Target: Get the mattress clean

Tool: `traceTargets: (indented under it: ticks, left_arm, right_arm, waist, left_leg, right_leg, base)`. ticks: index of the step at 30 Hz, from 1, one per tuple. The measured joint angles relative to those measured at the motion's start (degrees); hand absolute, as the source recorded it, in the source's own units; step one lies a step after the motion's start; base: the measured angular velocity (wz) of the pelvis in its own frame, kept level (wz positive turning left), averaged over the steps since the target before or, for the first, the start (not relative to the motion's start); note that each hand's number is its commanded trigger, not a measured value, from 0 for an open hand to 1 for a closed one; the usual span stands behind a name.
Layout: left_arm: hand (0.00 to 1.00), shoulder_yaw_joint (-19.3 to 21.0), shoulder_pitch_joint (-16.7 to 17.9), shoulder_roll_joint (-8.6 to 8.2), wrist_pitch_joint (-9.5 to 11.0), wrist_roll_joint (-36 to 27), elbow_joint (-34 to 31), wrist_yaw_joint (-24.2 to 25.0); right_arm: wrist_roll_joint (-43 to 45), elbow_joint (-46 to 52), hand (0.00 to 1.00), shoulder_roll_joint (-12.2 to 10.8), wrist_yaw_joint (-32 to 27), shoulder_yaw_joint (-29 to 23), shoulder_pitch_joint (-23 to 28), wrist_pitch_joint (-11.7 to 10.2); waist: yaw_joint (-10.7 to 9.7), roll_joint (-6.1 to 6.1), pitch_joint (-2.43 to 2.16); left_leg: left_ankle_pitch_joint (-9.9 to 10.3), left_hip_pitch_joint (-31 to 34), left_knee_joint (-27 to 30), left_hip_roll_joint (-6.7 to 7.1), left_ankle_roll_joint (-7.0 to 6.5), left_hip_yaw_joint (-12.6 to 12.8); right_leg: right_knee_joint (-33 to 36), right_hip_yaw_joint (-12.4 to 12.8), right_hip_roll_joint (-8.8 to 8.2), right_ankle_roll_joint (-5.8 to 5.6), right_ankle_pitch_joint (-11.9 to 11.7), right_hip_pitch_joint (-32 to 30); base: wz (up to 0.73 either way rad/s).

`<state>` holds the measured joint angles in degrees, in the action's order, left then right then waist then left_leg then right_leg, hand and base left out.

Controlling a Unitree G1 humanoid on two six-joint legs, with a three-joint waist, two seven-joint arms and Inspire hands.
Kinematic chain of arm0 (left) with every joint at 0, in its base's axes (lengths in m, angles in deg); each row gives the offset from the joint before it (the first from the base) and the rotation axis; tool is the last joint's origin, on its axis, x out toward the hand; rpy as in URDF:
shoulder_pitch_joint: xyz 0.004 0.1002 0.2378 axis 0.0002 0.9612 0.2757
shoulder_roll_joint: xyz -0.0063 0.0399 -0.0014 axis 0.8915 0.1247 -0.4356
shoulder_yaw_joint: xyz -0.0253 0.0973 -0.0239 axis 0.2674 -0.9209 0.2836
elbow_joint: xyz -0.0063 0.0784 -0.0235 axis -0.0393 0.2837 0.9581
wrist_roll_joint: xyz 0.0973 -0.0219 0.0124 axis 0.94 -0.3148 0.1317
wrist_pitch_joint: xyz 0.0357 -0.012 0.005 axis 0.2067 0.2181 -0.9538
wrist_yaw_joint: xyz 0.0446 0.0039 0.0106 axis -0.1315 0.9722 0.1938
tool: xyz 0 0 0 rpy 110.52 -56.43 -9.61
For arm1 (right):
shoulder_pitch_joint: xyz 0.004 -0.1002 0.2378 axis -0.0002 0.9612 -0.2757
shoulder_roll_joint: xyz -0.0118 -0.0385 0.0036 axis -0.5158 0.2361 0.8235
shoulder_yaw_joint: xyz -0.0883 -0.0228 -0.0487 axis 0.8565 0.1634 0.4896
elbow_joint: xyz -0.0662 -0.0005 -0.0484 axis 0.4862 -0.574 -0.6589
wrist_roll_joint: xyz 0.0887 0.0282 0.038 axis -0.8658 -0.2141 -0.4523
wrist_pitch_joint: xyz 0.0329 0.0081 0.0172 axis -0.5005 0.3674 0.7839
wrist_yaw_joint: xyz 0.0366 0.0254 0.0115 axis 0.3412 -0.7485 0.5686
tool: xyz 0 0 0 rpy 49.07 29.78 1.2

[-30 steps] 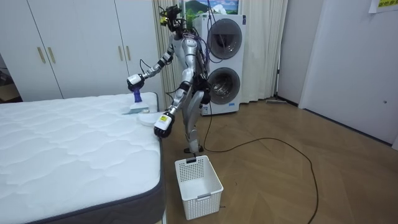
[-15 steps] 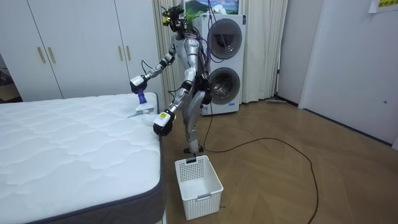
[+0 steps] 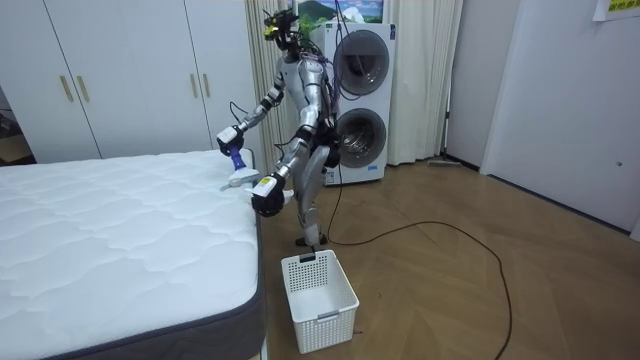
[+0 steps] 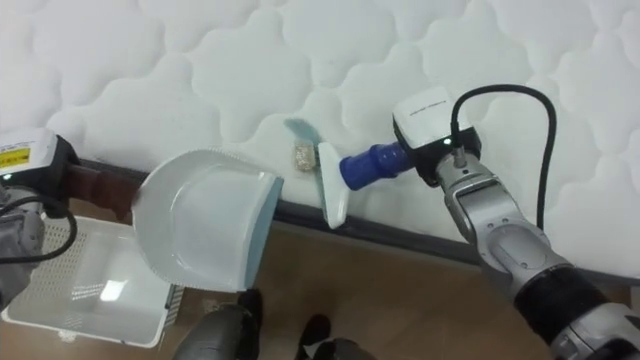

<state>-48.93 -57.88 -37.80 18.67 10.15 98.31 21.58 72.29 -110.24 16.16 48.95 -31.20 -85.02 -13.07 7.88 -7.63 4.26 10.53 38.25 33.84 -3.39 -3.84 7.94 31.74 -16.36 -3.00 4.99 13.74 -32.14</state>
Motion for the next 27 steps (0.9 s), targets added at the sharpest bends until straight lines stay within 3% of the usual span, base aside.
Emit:
traceTargets:
  ticks: [8, 17, 21, 27]
  left_arm:
    - [1.0, -0.8, 0.0, 0.05, -0.6, -0.1, 0.0, -1.1]
    - [1.0, -0.8, 0.0, 0.05, -0.8, -1.0, 0.9, -1.1]
    - [1.0, -0.6, 0.0, 0.04, -0.7, -3.3, 1.7, -1.3]
    - [1.0, -0.4, 0.0, -0.08, -0.8, -11.4, 3.4, -1.9]
  right_arm:
    - [-3.5, 0.1, 1.0, -0.1, 1.8, 0.1, 0.1, 0.0]
    - [-6.3, 0.1, 1.0, -1.7, 3.5, 0.0, 0.3, -0.1]
    - [-6.4, 0.3, 1.0, -2.1, 3.7, -0.1, 0.3, -0.1]
    - [-7.3, 0.4, 1.0, -4.0, 4.1, -0.1, 0.1, -0.2]
  waist:
    - [-0.3, 0.03, 0.02]
    - [-0.2, 0.32, 0.03]
    - [-0.1, 0.81, -0.02]
    - [-0.2, 1.1, 0.01]
  left_leg:
    - [0.0, 0.3, 0.3, -0.11, 0.09, -0.4]
    - [0.0, 1.2, 0.8, -0.32, 0.1, -0.6]
    - [0.0, 1.4, 0.8, -0.27, 0.1, -0.6]
    - [0.0, 1.7, 0.7, -0.25, 0.12, -0.6]
  right_leg:
    - [-0.2, -0.8, 0.03, 0.21, 0.1, 0.2]
    - [0.1, -1.0, 0.15, 0.24, 0.1, -0.4]
    - [0.1, -0.9, 0.13, 0.26, 0.1, -0.8]
    - [0.1, -0.9, 0.13, 0.38, 0.2, -1.1]
  base:
    - [0.03]
    - [0.0]
    - [0.0]
    - [0.0]
